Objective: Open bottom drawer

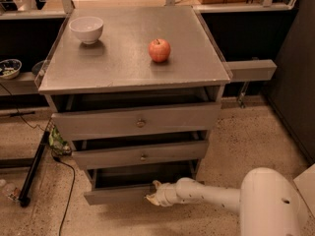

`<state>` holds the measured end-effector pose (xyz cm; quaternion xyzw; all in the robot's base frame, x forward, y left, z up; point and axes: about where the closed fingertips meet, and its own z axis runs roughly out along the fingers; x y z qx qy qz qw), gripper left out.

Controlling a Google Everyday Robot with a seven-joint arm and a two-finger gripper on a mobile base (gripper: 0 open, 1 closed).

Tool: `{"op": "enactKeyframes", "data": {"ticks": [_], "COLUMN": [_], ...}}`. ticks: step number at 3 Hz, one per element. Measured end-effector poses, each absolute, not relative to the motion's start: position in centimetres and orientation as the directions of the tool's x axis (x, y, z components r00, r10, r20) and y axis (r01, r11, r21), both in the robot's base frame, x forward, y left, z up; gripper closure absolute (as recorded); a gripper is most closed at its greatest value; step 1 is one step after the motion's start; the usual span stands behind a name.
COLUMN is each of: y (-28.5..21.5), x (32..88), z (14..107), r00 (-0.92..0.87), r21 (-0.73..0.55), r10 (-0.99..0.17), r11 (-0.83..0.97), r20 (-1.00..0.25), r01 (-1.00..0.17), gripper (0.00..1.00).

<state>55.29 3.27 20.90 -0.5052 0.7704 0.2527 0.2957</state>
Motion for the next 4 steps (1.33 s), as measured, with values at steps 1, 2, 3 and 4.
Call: {"op": "enactKeyframes", "data": {"ticks": [1,2,3,4], "y": [3.0,2.6,2.2,1.8], "x": [55.7,56.2,56.7,57.2], "z": [21.1,21.2,21.3,21.3], "r00": [-0.315,-0.315,-0.315,-0.315], "r21": [0.091,0.091,0.091,0.091], "r10": [-0.629,-0.629,-0.629,-0.629], "r11": [0.362,0.362,0.362,0.362], "r20": [-0.711,-0.711,-0.711,-0.711], "r01": [-0.928,-0.928,-0.928,-0.928], "gripper": [1.00,1.00,1.00,1.00]}}
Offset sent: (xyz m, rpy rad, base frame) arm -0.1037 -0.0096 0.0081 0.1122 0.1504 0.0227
